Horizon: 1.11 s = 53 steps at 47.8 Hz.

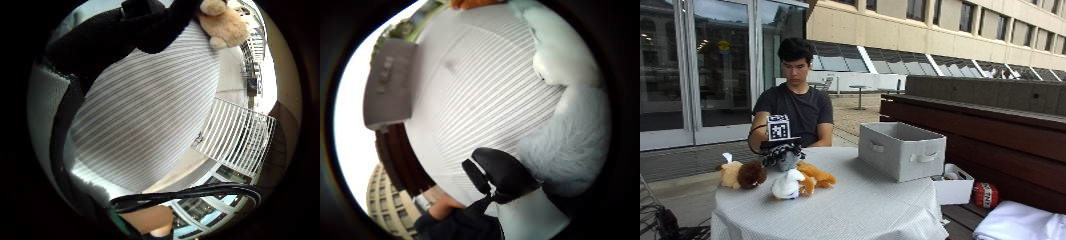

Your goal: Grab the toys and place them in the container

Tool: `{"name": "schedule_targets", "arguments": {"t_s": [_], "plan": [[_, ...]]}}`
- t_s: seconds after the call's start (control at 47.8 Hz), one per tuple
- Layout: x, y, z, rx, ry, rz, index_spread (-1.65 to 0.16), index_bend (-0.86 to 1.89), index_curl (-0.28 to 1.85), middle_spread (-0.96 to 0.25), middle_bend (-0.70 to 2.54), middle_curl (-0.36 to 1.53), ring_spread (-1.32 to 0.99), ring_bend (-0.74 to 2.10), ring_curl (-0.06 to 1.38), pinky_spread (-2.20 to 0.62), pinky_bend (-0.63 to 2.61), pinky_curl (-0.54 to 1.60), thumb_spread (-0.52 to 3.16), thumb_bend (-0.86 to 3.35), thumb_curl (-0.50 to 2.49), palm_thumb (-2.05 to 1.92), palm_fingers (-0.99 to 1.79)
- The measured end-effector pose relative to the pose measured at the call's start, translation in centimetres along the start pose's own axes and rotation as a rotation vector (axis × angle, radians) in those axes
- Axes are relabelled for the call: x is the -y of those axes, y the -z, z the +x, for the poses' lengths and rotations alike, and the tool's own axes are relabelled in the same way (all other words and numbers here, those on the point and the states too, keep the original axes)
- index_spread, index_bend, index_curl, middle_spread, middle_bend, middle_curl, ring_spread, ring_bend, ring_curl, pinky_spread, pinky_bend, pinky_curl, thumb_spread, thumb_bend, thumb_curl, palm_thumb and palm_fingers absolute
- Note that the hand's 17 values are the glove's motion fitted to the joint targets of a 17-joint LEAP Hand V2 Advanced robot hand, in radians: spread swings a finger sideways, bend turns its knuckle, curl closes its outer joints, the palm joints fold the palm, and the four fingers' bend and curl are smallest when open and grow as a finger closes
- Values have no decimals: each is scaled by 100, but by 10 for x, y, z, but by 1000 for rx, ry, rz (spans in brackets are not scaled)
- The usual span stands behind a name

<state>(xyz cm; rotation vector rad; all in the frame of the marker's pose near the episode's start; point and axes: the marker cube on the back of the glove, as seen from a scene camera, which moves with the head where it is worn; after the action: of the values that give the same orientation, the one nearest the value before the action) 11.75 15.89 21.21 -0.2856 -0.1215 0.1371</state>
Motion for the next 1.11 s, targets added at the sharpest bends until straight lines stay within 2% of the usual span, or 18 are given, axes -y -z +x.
{"name": "schedule_targets", "arguments": {"t_s": [0.084, 0.167, 0.23, 0.293, 0.314, 0.439, 0.481, 0.502, 0.523, 0.565, 0.648, 0.816, 1.108], "plan": [[13, -5, -1, 50, -35, 140, -31, 9, 17, -5, 16, 31, -7, 57, 35, -2, 118, 44, 118, 24, 32, 50, 8], [4, -3, -3, 74, -39, 43, -32, 8, 15, -4, 18, 31, -11, 76, 39, -12, 124, 44, 125, 31, 36, 62, 24], [11, -1, -7, 36, -74, 151, -32, 9, 14, -3, 21, 33, -16, 92, 43, -19, 123, 42, 130, 37, 39, 70, 41], [7, 3, -11, -27, -95, 173, -32, 11, 14, -5, 30, 36, -22, 98, 45, -25, 118, 41, 127, 40, 44, 77, 54], [7, 5, -12, -56, -101, 181, -31, 10, 14, -4, 26, 35, -23, 98, 45, -25, 119, 41, 129, 41, 44, 77, 48], [7, 22, -15, -173, -80, 155, -33, 14, 14, -16, 49, 43, -35, 106, 47, -37, 106, 36, 105, 45, 56, 93, 88], [13, 26, -15, -169, -76, 186, -33, 14, 14, -19, 51, 44, -37, 107, 46, -40, 102, 35, 97, 47, 59, 96, 95], [17, 29, -17, -158, -77, 215, -33, 11, 13, -18, 47, 43, -38, 104, 45, -39, 105, 36, 97, 45, 59, 94, 83], [22, 34, -19, -143, -80, 247, -34, 16, 15, -21, 52, 45, -38, 109, 48, -41, 101, 36, 91, 47, 61, 98, 97], [30, 43, -24, -113, -98, 294, -34, 15, 14, -24, 52, 45, -39, 109, 46, -43, 98, 35, 82, 48, 64, 100, 103], [31, 65, -40, -79, -127, 302, -35, 12, 14, -28, 50, 45, -40, 113, 47, -44, 93, 35, 76, 40, 64, 91, 105], [36, 141, -97, -84, 79, 363, -37, 7, 9, -30, 38, 44, -41, 118, 48, -46, 97, 36, 84, 27, 64, 72, 95], [71, 231, -216, -49, 189, 395, -39, 10, 4, -30, 27, 44, -44, 112, 45, -46, 102, 38, 86, 24, 71, 71, 88]]}}
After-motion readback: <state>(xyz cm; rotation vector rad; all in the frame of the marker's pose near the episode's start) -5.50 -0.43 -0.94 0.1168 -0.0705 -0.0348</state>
